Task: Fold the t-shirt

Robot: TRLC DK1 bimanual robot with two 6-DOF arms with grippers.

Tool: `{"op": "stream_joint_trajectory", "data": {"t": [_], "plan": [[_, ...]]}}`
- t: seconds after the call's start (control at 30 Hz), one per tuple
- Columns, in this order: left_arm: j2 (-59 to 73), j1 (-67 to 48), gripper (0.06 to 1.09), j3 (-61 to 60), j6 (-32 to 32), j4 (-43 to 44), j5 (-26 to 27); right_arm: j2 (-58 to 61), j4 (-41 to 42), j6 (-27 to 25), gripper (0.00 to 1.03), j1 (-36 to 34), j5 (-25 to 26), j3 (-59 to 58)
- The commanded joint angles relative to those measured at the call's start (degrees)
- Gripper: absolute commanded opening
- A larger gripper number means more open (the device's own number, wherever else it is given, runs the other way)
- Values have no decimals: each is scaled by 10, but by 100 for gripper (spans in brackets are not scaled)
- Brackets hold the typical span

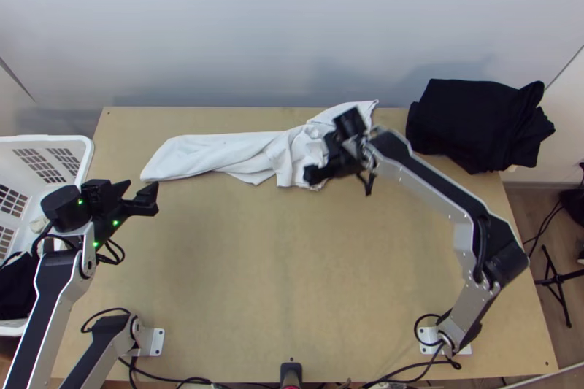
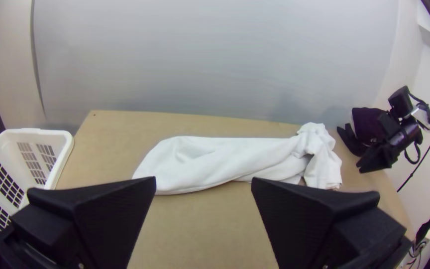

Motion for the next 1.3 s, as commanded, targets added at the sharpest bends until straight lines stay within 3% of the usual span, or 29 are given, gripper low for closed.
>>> {"op": "stream_joint_trajectory", "data": {"t": [0.0, 0.73, 0.9, 1.03, 1.07, 1.17, 1.27], "plan": [[6, -9, 99, -11, -18, 4, 0, -38, 75, 31, 99, 41, -1, -118], [-87, 9, 99, -40, -11, -34, -1, 63, 99, 31, 99, 5, 44, -57], [-119, 15, 99, -53, 8, -51, -1, 93, 73, 32, 90, 6, 44, -4], [-130, 26, 99, -63, 18, -51, -1, 96, 47, 32, 90, 12, 44, 13], [-130, 27, 99, -65, 19, -52, -1, 96, 41, 29, 84, 15, 44, 13], [-131, 27, 99, -66, 19, -52, -1, 94, 41, 22, 49, 18, 45, 13], [-131, 27, 99, -67, 19, -51, -1, 93, 40, 8, 22, 19, 45, 12]]}}
